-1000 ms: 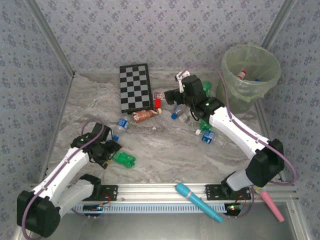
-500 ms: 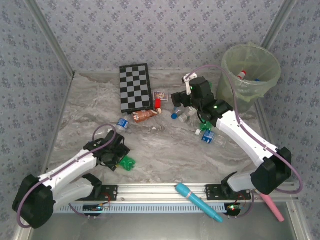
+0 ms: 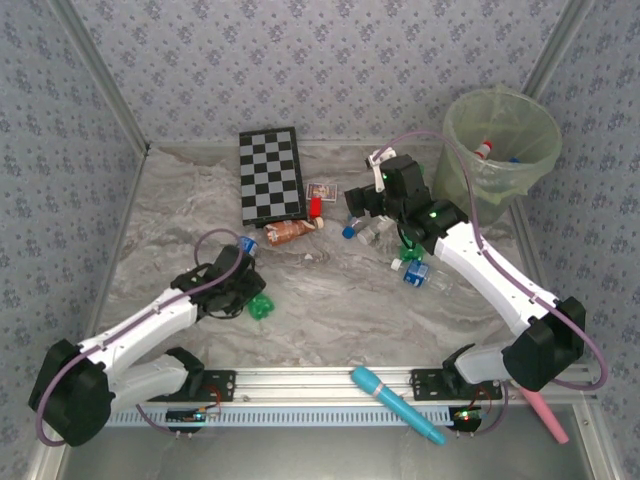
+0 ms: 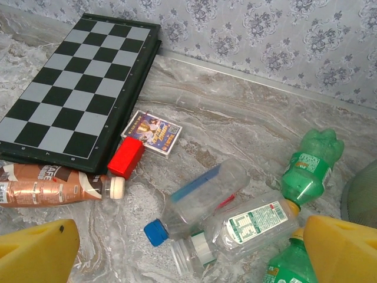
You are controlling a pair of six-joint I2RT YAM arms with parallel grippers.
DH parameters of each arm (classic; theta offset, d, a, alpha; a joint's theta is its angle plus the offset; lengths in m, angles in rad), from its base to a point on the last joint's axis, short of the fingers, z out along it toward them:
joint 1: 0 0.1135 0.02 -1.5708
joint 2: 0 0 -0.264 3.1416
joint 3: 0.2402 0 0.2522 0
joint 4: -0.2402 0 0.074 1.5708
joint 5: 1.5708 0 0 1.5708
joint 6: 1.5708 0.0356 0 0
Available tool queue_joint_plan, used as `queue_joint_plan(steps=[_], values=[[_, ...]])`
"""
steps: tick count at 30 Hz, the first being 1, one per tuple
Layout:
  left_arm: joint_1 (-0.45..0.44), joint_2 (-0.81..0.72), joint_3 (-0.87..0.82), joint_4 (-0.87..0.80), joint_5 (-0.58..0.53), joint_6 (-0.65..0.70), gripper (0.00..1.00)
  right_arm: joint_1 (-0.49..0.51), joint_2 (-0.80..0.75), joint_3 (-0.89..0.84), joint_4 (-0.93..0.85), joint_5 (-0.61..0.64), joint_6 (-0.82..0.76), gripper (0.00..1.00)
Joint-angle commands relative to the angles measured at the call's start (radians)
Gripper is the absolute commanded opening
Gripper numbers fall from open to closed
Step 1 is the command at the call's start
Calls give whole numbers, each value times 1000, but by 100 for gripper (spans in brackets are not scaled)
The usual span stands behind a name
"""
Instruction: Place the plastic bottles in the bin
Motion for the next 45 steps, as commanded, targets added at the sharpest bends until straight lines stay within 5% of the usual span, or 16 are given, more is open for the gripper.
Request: queue_joint_plan(steps=[1, 9, 12, 21, 45], values=[[-4, 24, 113, 10, -21, 204, 56, -15, 5, 63, -47, -51, 57, 100], [-5, 142, 364, 66, 68, 593, 59, -140, 41, 148, -34, -440, 211, 98], [-4, 181, 431, 97, 106, 706, 62, -169, 79, 203, -40, -608, 264, 89], [-20, 260, 582, 150, 169, 869, 61, -128, 233, 385, -126, -812, 309, 61], [-65, 285, 629, 150, 221, 888, 60, -36, 432, 477, -37, -982, 406, 56]])
